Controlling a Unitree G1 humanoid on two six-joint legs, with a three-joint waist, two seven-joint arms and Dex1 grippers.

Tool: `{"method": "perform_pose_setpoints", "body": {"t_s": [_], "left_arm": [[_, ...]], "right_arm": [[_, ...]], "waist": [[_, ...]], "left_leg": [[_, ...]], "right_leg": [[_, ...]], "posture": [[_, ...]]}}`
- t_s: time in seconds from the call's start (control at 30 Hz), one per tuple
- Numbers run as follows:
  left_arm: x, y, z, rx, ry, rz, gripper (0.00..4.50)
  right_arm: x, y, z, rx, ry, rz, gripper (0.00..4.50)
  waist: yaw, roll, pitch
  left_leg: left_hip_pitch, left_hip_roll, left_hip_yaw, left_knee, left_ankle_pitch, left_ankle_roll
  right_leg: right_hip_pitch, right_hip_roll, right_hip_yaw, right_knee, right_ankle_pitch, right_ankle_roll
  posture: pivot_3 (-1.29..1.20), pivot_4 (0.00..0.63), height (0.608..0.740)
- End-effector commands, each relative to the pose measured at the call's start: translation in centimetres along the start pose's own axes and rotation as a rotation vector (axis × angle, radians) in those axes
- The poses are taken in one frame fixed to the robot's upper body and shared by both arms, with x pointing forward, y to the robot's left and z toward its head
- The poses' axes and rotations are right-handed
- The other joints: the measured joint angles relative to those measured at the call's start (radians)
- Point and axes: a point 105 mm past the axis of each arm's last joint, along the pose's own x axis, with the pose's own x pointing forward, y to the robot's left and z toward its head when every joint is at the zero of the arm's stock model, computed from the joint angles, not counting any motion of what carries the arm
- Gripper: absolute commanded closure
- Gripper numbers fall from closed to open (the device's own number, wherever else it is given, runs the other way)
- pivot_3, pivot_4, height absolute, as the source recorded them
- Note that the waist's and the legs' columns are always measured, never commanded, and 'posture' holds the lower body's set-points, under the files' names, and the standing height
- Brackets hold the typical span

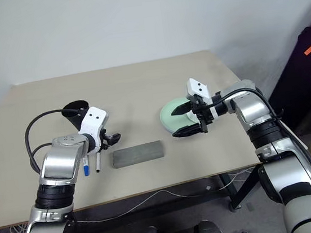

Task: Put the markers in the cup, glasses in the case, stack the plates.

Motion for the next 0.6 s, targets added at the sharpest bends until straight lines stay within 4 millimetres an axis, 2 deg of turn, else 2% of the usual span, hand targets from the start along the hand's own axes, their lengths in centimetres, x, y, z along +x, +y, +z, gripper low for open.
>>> {"method": "perform_pose_setpoints", "body": {"t_s": [0.03,0.3,0.43,0.6], "left_arm": [[-1.0,1.8,0.4,-0.063,-0.015,0.122,0.32],[-0.8,2.6,-2.3,-0.159,0.107,0.207,0.32],[-0.7,2.6,-2.6,-0.200,0.157,0.228,0.32],[-0.6,2.9,-1.9,-0.237,0.239,0.255,0.32]], "right_arm": [[-0.4,-0.2,1.5,-0.048,-0.007,-0.002,0.00],[-0.3,-0.3,1.4,-0.045,-0.007,0.002,0.00],[-0.2,-0.1,1.3,-0.043,-0.008,0.006,0.00],[-0.1,-0.2,1.3,-0.042,-0.011,0.005,0.00]], "waist": [[0.000,0.000,0.000],[0.001,0.000,0.000],[0.002,-0.001,0.000],[0.002,-0.002,0.000]], "left_leg": [[0.000,0.000,0.000,0.000,0.000,0.000],[0.001,0.000,0.000,0.000,0.000,0.000],[0.001,0.000,0.000,0.000,0.000,0.000],[0.001,0.000,0.000,0.000,0.000,0.000]], "right_leg": [[0.000,0.000,0.000,0.000,0.000,0.000],[0.000,0.000,0.000,0.000,0.000,0.000],[0.000,-0.001,0.001,0.000,0.000,0.000],[0.000,-0.001,0.000,0.000,0.000,0.000]], "posture": [[0.00,0.000,0.739],[0.00,0.000,0.739],[0.00,0.000,0.739],[0.00,0.000,0.739]]}}
